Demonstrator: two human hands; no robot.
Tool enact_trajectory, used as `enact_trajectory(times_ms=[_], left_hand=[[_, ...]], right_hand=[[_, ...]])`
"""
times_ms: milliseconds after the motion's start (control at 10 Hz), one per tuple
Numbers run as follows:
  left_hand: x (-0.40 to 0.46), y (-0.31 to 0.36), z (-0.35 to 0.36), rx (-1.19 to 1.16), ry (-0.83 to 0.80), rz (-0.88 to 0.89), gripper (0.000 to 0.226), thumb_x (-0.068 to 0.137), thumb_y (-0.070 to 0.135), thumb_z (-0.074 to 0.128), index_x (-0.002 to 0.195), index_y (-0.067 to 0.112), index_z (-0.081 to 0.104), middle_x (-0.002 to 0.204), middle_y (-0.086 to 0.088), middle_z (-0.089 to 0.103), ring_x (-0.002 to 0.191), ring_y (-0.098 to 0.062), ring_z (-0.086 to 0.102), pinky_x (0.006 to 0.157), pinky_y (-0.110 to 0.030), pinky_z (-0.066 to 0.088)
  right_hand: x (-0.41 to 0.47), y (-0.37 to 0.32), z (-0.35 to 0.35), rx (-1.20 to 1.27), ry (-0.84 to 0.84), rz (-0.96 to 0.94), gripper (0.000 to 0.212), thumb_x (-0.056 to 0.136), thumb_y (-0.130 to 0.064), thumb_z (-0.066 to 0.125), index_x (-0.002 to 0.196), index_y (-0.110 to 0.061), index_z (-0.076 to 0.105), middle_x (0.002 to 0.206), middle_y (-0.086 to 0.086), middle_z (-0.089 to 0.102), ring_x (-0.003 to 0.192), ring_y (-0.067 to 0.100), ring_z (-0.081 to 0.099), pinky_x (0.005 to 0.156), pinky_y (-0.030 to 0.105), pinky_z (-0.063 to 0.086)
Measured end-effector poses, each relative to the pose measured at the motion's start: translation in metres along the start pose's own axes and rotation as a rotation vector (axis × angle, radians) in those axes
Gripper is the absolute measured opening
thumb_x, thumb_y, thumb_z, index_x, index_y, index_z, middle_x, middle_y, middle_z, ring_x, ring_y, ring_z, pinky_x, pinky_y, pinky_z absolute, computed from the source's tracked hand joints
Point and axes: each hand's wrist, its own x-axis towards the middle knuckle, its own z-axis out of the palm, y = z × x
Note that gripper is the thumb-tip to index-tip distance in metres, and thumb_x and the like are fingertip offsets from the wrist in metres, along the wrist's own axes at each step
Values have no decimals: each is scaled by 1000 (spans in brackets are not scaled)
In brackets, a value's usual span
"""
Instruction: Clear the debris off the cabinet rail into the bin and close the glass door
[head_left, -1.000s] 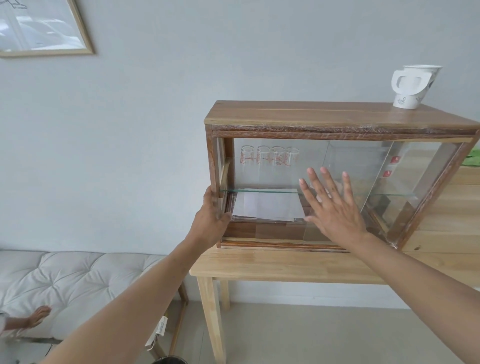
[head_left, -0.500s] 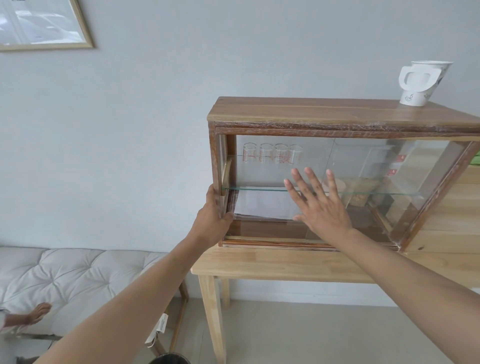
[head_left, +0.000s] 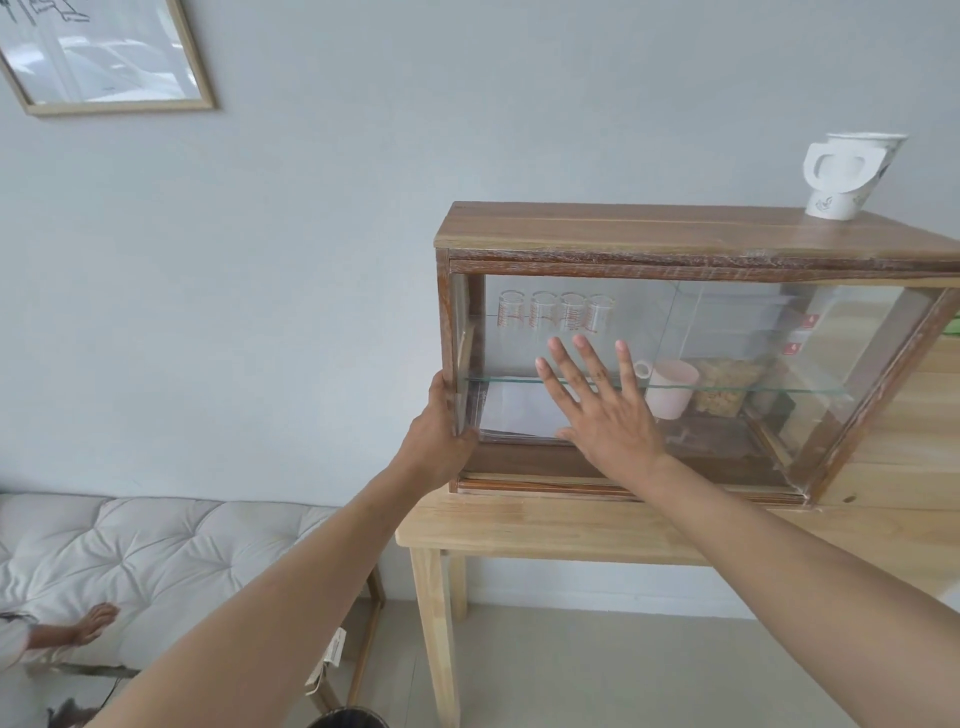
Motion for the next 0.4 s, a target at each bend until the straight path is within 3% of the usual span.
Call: enact_trajectory(times_ms=[100, 200, 300, 400], left_hand=[[-12, 15, -6, 152, 51, 26, 77, 100, 13, 57, 161, 18, 11, 159, -13, 47, 126, -41, 57, 98, -51, 51], [-29, 37, -10, 420, 156, 73, 89, 103, 27, 57, 168, 17, -2, 178, -9, 14, 159, -37, 25, 121, -60, 36], [-49, 58, -11, 590, 74, 86, 90, 105, 42, 54, 169, 21, -5, 180, -9, -4, 164, -36, 3, 128, -61, 22], [-60, 74, -14, 696, -35, 84, 89, 104, 51, 53, 170, 23, 1, 179, -8, -9, 164, -37, -2, 127, -66, 17]], right_hand=[[-6, 0, -20, 75, -33, -5, 106, 94, -49, 73, 172, -15, 10, 182, 11, -5, 168, 38, -3, 129, 72, 7], [-22, 4, -43, 225, -133, 37, 90, 101, -41, 64, 172, -15, 15, 183, 8, -2, 169, 31, -1, 132, 64, 15], [-44, 6, -76, 584, -256, 295, 73, 107, -39, 55, 170, -17, 25, 183, 4, 5, 169, 25, -2, 133, 57, 15], [-56, 13, -123, 1014, -150, 781, 56, 104, -31, 63, 156, -14, 53, 173, 8, 39, 162, 27, 31, 130, 45, 29]])
